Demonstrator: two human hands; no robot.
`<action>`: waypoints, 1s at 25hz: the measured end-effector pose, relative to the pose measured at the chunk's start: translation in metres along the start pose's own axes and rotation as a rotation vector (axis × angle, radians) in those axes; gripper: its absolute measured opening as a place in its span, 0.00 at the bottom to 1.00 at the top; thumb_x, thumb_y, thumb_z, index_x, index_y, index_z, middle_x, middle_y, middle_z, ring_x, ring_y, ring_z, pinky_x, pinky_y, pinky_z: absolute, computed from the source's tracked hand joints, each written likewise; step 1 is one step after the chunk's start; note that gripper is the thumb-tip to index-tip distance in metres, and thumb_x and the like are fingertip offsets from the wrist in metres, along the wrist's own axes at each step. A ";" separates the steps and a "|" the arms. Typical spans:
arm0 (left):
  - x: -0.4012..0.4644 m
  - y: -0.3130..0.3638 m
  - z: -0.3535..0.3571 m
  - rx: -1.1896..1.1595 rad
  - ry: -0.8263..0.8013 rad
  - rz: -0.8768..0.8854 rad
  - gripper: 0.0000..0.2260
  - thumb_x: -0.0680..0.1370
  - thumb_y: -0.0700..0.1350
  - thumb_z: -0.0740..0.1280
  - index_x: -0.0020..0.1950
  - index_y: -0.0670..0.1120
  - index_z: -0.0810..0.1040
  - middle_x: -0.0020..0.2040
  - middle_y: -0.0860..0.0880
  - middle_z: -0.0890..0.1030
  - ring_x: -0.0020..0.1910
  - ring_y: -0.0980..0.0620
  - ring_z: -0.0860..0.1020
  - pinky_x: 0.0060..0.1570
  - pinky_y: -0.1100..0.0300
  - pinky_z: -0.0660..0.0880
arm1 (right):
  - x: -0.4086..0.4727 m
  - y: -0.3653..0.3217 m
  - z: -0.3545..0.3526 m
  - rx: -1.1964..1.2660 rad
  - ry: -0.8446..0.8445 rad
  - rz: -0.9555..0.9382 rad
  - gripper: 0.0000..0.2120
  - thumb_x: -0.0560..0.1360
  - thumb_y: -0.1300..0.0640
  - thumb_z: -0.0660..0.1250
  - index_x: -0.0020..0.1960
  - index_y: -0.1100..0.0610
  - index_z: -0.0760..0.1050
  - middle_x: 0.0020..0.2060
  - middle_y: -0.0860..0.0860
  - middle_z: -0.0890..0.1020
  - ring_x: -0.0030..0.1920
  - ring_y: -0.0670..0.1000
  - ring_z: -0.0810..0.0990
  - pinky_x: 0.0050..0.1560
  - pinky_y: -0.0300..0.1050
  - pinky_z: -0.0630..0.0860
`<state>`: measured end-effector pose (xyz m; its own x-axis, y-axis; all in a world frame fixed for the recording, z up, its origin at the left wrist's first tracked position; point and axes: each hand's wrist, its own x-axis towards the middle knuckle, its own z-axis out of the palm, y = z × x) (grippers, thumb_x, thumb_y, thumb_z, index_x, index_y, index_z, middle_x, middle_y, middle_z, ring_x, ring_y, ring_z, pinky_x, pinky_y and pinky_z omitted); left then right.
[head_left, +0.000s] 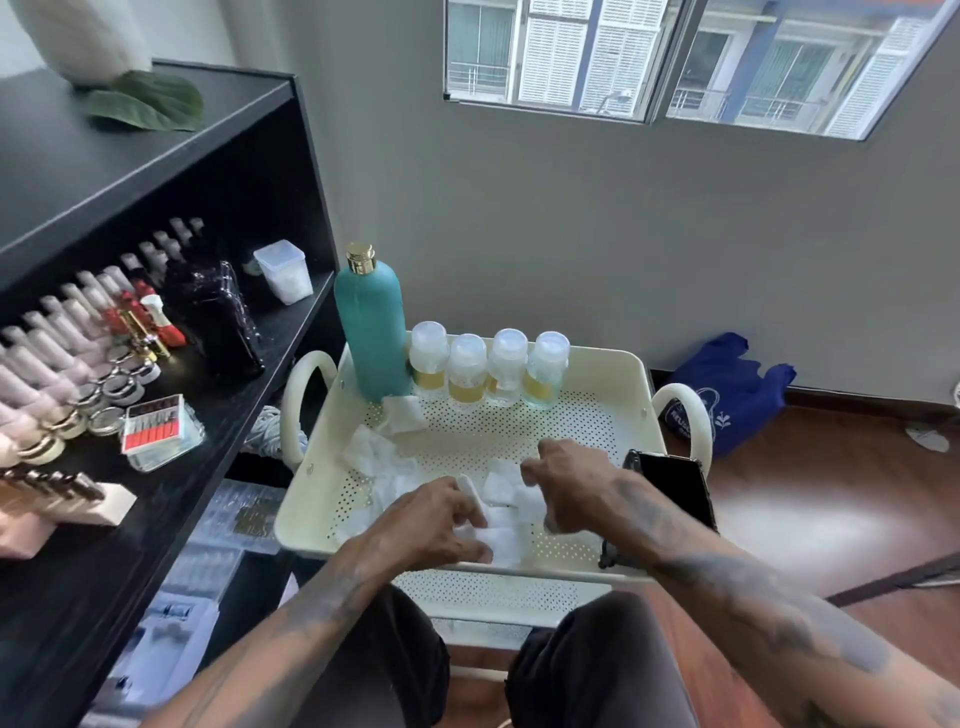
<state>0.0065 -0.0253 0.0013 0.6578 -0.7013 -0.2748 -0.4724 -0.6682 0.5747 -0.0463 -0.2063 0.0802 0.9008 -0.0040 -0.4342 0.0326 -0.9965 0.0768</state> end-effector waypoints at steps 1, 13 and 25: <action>-0.002 -0.003 0.000 -0.041 0.030 -0.005 0.12 0.70 0.56 0.75 0.50 0.52 0.83 0.51 0.56 0.77 0.49 0.56 0.78 0.52 0.57 0.77 | -0.001 -0.005 0.009 -0.028 -0.022 0.014 0.19 0.75 0.61 0.68 0.65 0.57 0.71 0.58 0.56 0.72 0.52 0.52 0.74 0.53 0.47 0.76; -0.019 -0.030 0.001 -0.472 0.542 -0.112 0.04 0.73 0.47 0.73 0.43 0.50 0.78 0.40 0.52 0.83 0.39 0.59 0.81 0.39 0.64 0.79 | -0.001 -0.014 0.033 0.868 0.205 0.037 0.11 0.79 0.61 0.62 0.59 0.55 0.78 0.56 0.55 0.83 0.39 0.44 0.80 0.36 0.29 0.75; -0.008 -0.031 0.001 -0.501 0.605 -0.336 0.06 0.77 0.46 0.61 0.42 0.47 0.74 0.42 0.48 0.78 0.45 0.47 0.77 0.39 0.55 0.72 | 0.005 -0.023 0.041 1.403 0.177 0.218 0.06 0.81 0.62 0.56 0.56 0.58 0.70 0.49 0.58 0.79 0.40 0.52 0.79 0.42 0.46 0.79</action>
<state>0.0152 0.0012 -0.0149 0.9838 -0.1374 -0.1147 0.0252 -0.5280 0.8489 -0.0603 -0.1869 0.0398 0.8766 -0.2589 -0.4056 -0.4644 -0.2345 -0.8540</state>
